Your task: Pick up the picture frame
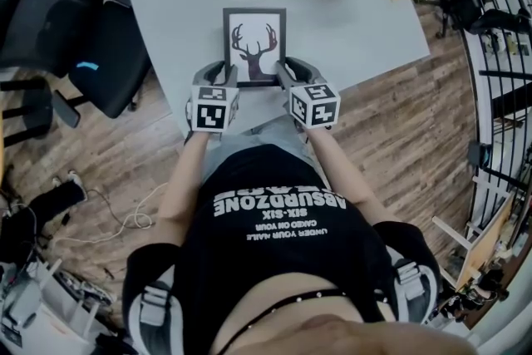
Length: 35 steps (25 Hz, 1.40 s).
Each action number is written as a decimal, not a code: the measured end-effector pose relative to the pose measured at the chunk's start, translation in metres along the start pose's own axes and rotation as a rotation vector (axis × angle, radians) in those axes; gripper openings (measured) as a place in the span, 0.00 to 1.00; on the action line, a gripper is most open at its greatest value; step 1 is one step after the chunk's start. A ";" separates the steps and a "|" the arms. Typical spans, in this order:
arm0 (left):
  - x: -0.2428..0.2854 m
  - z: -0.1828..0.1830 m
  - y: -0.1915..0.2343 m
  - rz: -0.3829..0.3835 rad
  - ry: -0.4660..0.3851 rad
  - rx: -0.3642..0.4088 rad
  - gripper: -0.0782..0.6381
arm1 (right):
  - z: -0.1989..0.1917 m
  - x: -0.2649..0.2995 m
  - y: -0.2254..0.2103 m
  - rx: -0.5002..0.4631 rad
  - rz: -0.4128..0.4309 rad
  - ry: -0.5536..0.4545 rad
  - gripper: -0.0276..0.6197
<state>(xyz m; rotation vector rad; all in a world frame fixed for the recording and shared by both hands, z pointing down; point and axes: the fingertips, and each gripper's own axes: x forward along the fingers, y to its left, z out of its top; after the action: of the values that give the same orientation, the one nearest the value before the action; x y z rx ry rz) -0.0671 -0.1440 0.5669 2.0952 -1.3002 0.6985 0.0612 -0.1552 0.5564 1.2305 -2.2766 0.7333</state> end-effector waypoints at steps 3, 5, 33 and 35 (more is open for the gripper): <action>-0.010 0.009 0.001 0.005 -0.031 0.003 0.26 | 0.011 -0.006 0.006 -0.014 0.001 -0.028 0.21; -0.018 0.017 0.001 0.007 -0.054 0.003 0.26 | 0.020 -0.011 0.009 -0.021 0.003 -0.050 0.21; -0.076 0.067 -0.008 0.058 -0.211 0.079 0.26 | 0.078 -0.050 0.033 -0.067 0.022 -0.204 0.19; -0.079 0.070 -0.008 0.058 -0.218 0.080 0.26 | 0.080 -0.052 0.034 -0.066 0.025 -0.210 0.19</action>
<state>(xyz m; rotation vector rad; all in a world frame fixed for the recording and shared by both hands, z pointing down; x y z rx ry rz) -0.0815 -0.1416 0.4625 2.2566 -1.4772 0.5663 0.0475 -0.1585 0.4567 1.3042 -2.4667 0.5555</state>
